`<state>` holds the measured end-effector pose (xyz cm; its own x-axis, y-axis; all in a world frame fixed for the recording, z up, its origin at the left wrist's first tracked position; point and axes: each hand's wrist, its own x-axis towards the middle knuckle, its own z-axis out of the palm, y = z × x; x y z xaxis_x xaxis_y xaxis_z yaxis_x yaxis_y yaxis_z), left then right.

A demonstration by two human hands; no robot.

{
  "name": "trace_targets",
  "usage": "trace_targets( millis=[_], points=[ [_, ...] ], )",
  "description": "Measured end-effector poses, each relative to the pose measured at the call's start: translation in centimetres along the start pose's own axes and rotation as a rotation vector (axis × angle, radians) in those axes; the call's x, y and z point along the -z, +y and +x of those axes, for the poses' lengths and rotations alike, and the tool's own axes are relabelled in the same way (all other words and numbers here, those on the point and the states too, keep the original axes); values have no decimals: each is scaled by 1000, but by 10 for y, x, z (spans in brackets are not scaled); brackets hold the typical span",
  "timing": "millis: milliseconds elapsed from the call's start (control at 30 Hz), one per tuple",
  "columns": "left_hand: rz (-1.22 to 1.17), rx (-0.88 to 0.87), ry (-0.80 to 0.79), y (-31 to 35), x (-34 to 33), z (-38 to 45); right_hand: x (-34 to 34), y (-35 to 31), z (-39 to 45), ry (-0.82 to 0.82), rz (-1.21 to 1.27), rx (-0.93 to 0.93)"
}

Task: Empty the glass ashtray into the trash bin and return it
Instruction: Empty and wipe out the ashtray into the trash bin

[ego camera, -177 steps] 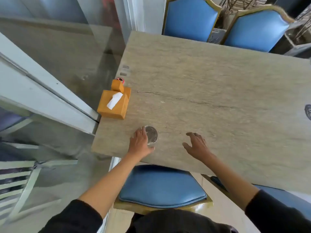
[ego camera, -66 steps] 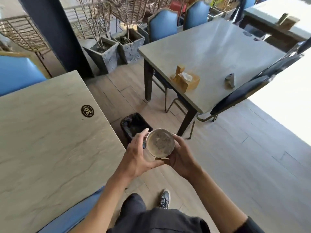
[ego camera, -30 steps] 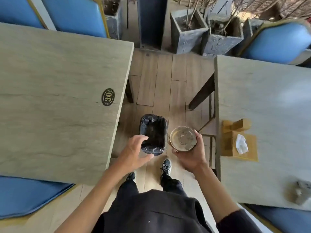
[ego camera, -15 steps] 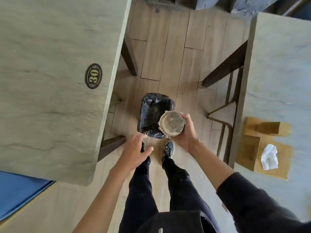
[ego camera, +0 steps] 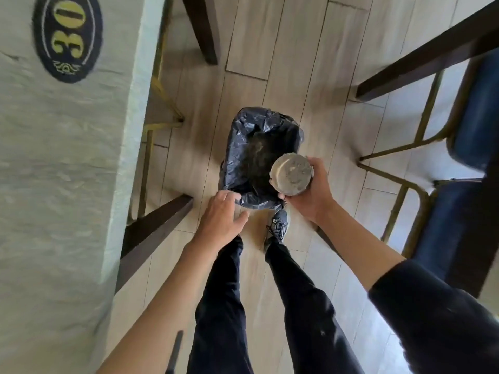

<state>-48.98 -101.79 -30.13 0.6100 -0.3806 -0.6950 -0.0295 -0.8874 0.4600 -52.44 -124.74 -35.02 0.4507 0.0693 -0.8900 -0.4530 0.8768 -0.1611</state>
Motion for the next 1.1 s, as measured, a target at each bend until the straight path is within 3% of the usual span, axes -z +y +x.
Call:
trace_targets(
  millis=[333,500,667,867,1100],
  points=[
    [-34,47,8,-58,-56,74,21,19,124,153,-297,-6],
    [-62,52,-11,-66,-72,85,21,35,152,330,-519,68],
    [-92,88,-27,-74,-73,89,15,45,155,265,-519,126],
    [-146,81,-11,-71,-71,91,18,41,165,351,-731,267],
    [-152,76,-4,-72,-77,89,22,31,163,344,-868,446]
  ],
)
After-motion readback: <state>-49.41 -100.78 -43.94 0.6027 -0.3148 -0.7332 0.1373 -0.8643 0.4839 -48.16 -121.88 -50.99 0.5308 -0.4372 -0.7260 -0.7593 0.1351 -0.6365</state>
